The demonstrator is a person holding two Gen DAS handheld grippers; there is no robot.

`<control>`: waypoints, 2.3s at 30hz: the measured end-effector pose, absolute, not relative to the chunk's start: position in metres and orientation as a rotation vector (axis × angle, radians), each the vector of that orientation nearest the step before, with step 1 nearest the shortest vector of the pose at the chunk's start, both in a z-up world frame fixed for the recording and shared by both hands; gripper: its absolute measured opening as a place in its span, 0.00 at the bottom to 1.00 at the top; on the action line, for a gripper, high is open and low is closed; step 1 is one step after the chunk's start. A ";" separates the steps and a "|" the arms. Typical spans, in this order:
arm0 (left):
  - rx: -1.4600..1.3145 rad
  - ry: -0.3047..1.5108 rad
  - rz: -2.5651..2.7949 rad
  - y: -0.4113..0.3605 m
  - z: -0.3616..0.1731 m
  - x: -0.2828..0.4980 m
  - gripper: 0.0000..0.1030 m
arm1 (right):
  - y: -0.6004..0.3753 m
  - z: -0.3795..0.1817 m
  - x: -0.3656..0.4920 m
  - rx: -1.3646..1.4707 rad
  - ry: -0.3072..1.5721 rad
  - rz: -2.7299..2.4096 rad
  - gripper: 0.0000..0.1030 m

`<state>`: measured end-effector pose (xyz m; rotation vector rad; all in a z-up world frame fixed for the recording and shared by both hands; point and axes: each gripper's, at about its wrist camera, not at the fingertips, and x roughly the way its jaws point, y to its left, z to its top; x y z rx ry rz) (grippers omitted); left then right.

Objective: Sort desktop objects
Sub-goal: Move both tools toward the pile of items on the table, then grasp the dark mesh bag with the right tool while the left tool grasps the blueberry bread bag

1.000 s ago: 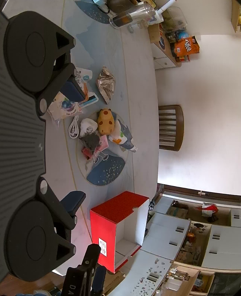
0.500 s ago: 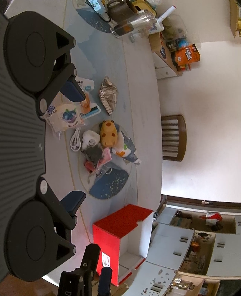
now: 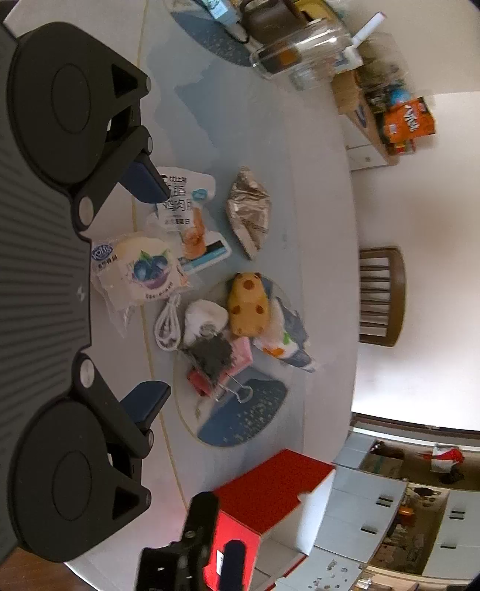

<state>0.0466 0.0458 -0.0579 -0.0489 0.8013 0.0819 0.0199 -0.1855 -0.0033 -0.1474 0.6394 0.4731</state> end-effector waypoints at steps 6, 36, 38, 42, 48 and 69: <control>-0.051 0.861 0.075 0.059 -0.079 0.063 1.00 | -0.163 -0.016 0.041 -0.162 0.671 0.463 0.77; -0.059 1.008 -0.103 0.092 -0.122 0.102 0.74 | -0.078 -0.072 0.102 -0.228 0.835 0.504 0.66; -0.058 1.010 -0.107 0.093 -0.123 0.102 0.73 | -0.076 -0.073 0.102 -0.230 0.842 0.503 0.65; -0.057 1.019 -0.124 0.095 -0.123 0.104 0.64 | -0.072 -0.077 0.103 -0.242 0.865 0.495 0.51; -0.060 1.023 -0.146 0.099 -0.122 0.106 0.56 | -0.068 -0.078 0.104 -0.264 0.877 0.472 0.36; -0.064 0.970 -0.205 0.118 -0.095 0.099 0.52 | -0.076 -0.052 0.089 -0.252 0.895 0.453 0.13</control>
